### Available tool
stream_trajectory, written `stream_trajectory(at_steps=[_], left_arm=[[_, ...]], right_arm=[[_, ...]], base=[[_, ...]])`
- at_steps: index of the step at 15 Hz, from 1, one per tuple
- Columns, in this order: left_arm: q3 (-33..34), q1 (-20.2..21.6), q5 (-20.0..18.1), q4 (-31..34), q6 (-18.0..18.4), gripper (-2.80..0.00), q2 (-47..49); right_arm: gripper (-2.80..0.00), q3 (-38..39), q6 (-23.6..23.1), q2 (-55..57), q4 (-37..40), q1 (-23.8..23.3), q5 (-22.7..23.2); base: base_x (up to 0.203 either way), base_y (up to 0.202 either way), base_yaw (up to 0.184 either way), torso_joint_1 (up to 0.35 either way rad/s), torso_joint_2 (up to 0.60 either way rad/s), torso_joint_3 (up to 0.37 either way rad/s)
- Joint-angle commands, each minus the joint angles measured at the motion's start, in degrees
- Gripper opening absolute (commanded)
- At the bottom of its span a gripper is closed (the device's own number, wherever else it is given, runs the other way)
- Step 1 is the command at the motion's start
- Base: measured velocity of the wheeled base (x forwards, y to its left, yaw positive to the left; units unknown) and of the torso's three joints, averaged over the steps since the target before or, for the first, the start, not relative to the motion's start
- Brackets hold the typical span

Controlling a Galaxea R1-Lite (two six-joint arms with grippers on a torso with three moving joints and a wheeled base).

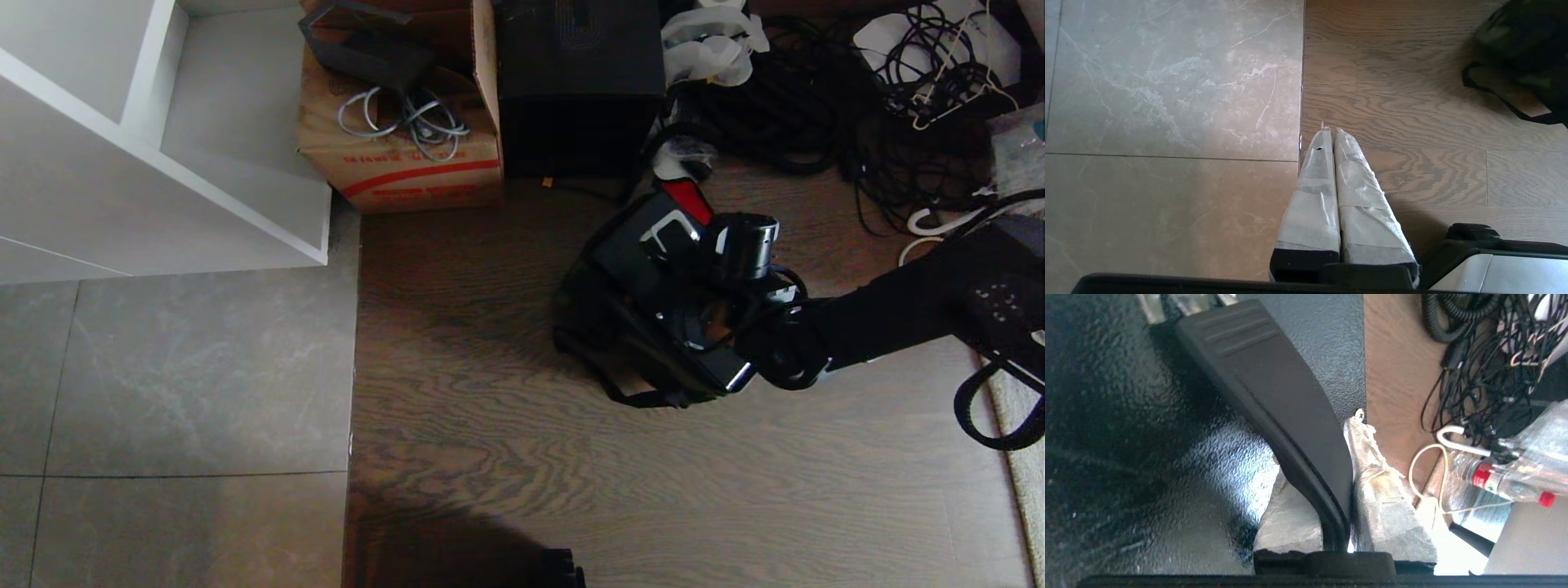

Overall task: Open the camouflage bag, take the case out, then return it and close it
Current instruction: Lift the black box

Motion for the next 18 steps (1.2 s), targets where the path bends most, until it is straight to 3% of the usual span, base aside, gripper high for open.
stream_trajectory(at_steps=[1,12,18], left_arm=[[0.53,0.01,0.02,-0.03,-0.05,-2.8,-0.02],[0.53,0.01,0.02,-0.03,-0.05,-2.8,-0.02],[0.53,0.01,0.02,-0.03,-0.05,-2.8,-0.02]], right_arm=[[-2.8,0.14,-0.32,-2.12,0.85,0.1,0.09],[-2.8,-1.06,-2.49,-7.43,3.96,-0.31,0.97],[-2.8,-2.36,-10.38,-10.41,3.36,-2.17,0.99]], base=[[0.0,0.0,0.0,0.0,0.0,0.0],[0.0,0.0,0.0,0.0,0.0,0.0],[0.0,0.0,0.0,0.0,0.0,0.0]])
